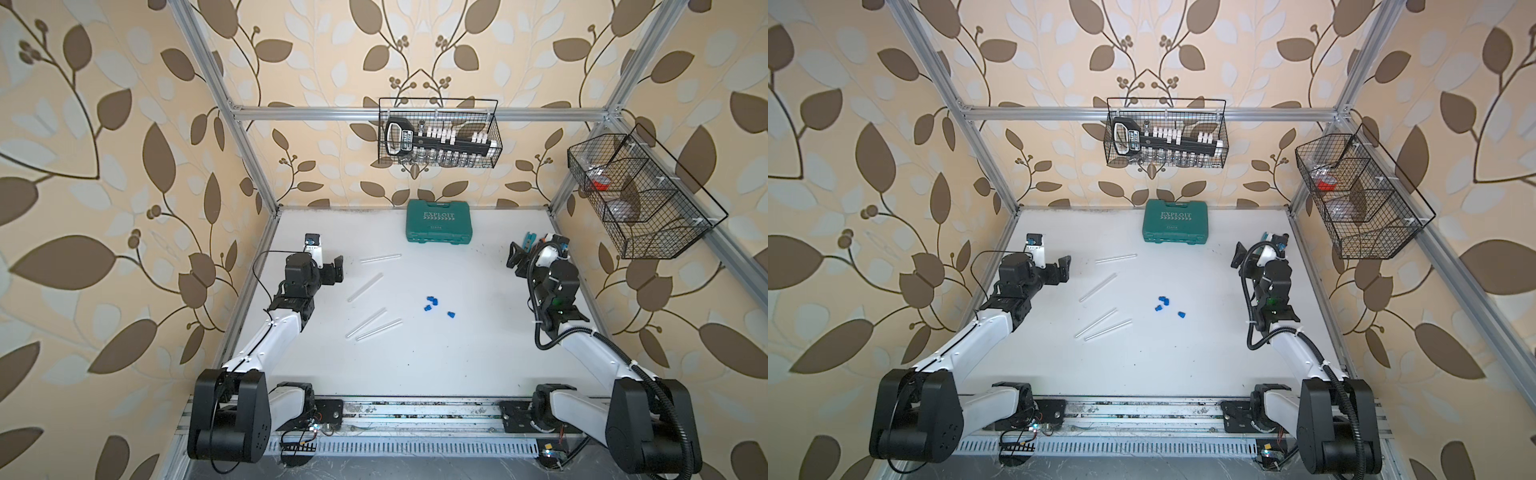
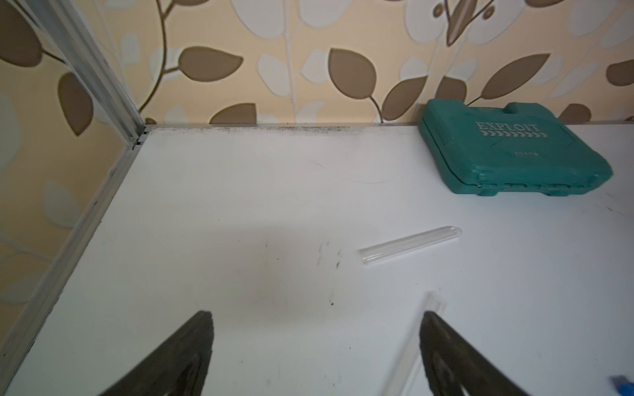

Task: Insert stoppers into test tubes
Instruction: Pick up the test tube at the center of the board.

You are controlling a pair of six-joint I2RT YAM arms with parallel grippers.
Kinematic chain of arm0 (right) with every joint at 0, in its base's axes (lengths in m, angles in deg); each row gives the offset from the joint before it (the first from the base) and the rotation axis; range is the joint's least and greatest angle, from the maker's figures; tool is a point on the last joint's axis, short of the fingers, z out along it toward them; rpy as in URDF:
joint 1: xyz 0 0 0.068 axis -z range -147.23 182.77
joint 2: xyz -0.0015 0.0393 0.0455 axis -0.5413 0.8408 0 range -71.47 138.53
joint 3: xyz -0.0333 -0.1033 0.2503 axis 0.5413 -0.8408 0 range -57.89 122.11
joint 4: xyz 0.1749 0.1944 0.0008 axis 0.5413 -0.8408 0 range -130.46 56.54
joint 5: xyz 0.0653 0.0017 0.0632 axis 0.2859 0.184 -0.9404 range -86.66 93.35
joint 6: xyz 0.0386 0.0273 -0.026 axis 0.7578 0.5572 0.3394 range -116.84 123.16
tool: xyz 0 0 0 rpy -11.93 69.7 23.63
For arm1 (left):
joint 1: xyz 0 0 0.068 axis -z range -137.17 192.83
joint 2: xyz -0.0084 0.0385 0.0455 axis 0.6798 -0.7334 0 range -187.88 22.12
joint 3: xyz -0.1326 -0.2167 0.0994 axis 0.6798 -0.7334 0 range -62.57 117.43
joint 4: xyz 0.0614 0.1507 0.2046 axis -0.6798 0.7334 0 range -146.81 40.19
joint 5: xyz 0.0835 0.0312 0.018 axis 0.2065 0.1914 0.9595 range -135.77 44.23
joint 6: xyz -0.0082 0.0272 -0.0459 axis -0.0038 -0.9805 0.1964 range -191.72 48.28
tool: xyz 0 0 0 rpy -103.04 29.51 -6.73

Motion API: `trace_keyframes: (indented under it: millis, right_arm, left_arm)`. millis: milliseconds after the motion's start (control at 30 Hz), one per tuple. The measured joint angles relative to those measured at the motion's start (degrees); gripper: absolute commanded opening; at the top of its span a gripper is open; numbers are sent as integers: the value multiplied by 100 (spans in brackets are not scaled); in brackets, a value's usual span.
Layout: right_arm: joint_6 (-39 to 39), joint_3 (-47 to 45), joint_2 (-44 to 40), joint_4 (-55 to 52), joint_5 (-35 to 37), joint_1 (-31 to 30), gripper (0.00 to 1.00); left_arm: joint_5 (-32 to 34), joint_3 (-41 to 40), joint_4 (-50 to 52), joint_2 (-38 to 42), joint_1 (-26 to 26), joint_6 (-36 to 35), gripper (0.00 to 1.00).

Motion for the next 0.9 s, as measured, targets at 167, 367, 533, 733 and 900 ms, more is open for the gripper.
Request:
trace_keyframes:
  millis: [167, 367, 533, 733, 900]
  right_arm:
    - [498, 979, 245, -1434, -487, 4, 100]
    - [765, 1467, 313, -2815, -1534, -9, 99]
    - [850, 1572, 328, -3650, -2090, -151, 99]
    - [817, 1582, 328, -4295, -2208, -352, 98]
    - [824, 1657, 328, -4542, -2197, -391, 97]
  left_arm:
    - [-925, 520, 1346, 11, 50, -584, 87]
    - [-1198, 662, 2859, 13, 935, -1698, 83]
    - [-933, 892, 3807, -151, 1818, -2304, 75]
    - [-393, 1207, 4304, -852, 2376, -2323, 63]
    - [42, 1626, 4457, -1591, 2579, -2157, 54]
